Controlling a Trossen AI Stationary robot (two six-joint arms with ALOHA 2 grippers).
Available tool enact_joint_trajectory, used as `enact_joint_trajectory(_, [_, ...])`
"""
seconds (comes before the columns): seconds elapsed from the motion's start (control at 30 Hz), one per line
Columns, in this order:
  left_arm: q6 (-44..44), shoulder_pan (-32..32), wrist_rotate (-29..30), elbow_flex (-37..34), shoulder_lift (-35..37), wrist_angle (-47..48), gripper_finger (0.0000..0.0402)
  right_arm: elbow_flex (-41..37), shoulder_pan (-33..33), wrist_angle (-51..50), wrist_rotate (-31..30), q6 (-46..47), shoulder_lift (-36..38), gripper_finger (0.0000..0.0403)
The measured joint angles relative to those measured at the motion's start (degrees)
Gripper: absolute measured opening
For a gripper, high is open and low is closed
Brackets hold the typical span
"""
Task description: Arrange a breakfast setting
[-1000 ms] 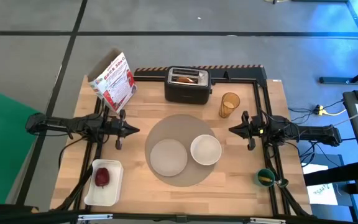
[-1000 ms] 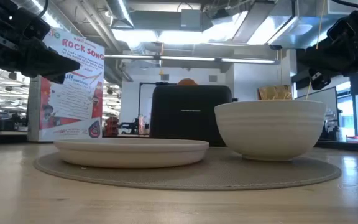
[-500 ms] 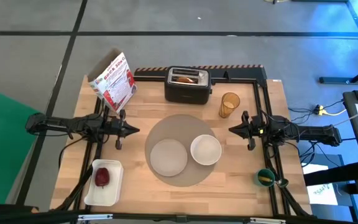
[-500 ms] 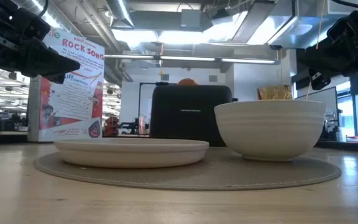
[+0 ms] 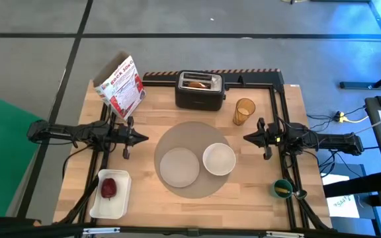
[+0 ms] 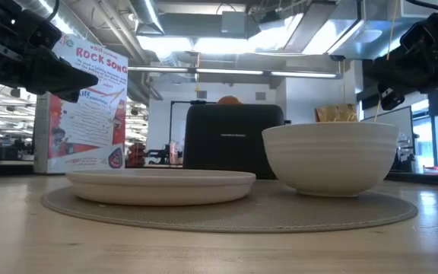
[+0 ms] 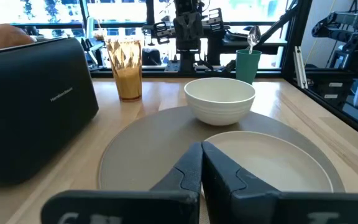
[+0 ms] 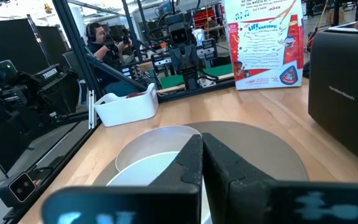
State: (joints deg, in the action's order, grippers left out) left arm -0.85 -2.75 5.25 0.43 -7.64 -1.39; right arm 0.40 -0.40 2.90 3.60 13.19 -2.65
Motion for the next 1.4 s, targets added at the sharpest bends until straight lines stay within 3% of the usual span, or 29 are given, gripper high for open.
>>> enact_joint_trajectory(0.13, [0.01,0.00,0.00,0.00,0.01,0.00,0.0000,0.00,0.00,1.49,0.01,4.64,0.01,0.0001])
enact_joint_trajectory(0.23, [-0.02,-0.01,0.00,0.00,0.02,0.00,0.0000,0.00,0.00,8.47,-2.29,12.21,-0.38,0.0001])
enact_joint_trajectory(0.37, [-0.01,0.01,-0.02,0.00,0.01,0.00,0.0000,-0.01,0.00,14.94,-10.67,19.22,-0.59,0.0001])
enact_joint_trajectory(0.53, [0.33,0.00,0.07,0.00,0.01,-0.11,0.0000,0.00,-0.02,21.58,-22.41,20.52,-0.59,0.0001])
enact_joint_trajectory(0.73, [-2.79,0.01,0.66,0.00,0.00,-7.52,0.0000,0.00,0.00,23.05,-33.13,26.83,-0.60,0.0001])
enact_joint_trajectory(1.0, [-27.16,-0.01,1.49,0.00,0.00,-10.91,0.0000,0.32,0.00,24.91,-34.03,27.34,-0.60,0.0001])
enact_joint_trajectory(1.27, [-32.97,-0.01,4.73,0.00,0.00,-10.66,0.0000,2.47,0.00,24.26,-35.10,22.35,-3.89,0.0001])
enact_joint_trajectory(1.4, [-33.04,0.01,8.35,0.00,0.02,-12.92,0.0000,2.47,0.00,23.94,-35.54,22.44,-7.36,0.0026])
